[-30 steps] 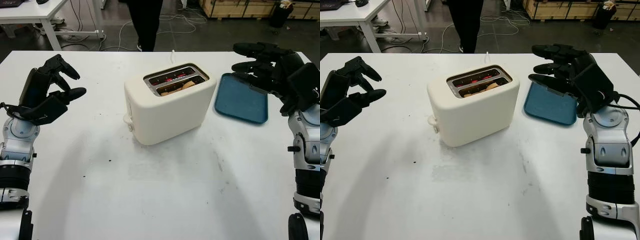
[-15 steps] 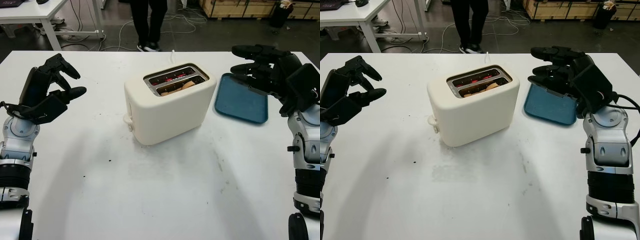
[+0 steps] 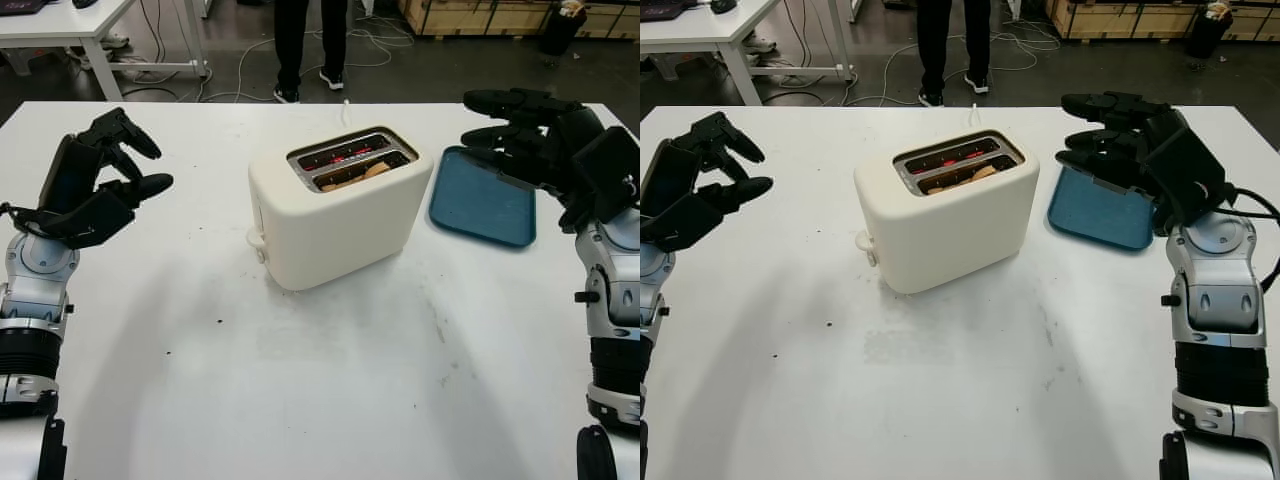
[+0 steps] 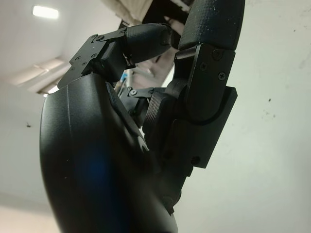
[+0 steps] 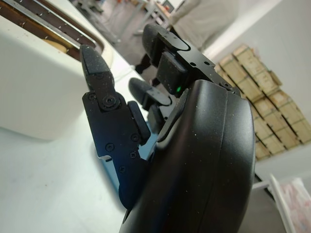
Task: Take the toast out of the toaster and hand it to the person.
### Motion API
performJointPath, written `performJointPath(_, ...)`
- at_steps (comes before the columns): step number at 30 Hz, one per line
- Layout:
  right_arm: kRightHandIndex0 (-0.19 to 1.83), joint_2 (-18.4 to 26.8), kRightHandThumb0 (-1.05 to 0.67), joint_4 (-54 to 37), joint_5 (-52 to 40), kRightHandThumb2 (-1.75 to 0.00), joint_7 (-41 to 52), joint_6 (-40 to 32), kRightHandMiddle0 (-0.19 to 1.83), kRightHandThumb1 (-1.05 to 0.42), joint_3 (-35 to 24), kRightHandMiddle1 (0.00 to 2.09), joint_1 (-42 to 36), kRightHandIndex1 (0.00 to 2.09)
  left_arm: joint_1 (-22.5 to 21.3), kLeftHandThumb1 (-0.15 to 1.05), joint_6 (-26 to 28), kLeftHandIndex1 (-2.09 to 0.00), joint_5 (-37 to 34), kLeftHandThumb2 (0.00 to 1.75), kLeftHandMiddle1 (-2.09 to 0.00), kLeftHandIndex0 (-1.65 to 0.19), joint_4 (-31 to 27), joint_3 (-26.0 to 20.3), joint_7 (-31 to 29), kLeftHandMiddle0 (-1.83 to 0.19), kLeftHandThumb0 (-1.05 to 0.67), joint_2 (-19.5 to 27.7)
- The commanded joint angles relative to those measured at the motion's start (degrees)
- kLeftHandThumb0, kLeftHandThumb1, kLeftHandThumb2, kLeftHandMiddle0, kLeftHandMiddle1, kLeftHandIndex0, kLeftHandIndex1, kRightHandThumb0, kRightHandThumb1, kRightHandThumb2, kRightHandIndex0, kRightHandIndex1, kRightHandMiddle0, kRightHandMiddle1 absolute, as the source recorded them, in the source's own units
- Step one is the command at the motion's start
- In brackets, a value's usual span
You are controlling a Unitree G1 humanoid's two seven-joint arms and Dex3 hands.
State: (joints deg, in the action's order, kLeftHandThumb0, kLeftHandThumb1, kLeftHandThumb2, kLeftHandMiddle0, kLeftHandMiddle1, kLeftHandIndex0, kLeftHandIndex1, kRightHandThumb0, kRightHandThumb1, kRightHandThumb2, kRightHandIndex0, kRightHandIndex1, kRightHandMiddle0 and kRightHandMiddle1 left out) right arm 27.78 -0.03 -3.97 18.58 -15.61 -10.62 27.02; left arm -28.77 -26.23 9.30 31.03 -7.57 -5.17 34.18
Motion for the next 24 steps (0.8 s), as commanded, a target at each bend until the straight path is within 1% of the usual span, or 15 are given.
performJointPath(1, 0.52, 0.14, -0.39, -0.34, -0.20, 0.00, -0.31, -0.14, 0.77, -0.77, 0.02, 0.01, 0.72, 0.70, -0.74, 0.92, -0.44, -1.56, -0.05, 0.19, -1.60, -0.42, 0.14, 0.25, 0.27, -0.61, -1.05, -0.39)
performJointPath(7, 0.52, 0.16, -0.37, -0.14, -0.10, 0.00, -0.17, 0.63, 0.77, -0.77, 0.14, 0.01, 0.74, 0.70, -0.76, 0.92, -0.42, -1.56, -0.30, 0.18, -1.60, -0.42, 0.09, 0.12, 0.19, -0.60, -1.05, -0.45)
performJointPath(18, 0.51, 0.05, -0.39, -0.69, -0.02, 0.00, -0.57, -0.57, 0.77, -0.77, 0.16, 0.00, 0.69, 0.69, -1.03, 0.92, -0.41, -1.55, -0.38, 0.18, -1.59, -0.43, 0.26, 0.15, 0.09, -0.61, -1.05, -0.49)
performJointPath(24, 0.52, -0.09, -0.37, -0.61, -0.11, 0.00, -0.58, -0.31, 0.78, -0.77, 0.16, 0.01, 0.50, 0.69, -0.84, 0.92, 0.55, -1.56, 0.17, 0.20, -1.60, -0.43, -0.58, 0.24, 0.35, -0.60, -1.05, -0.28)
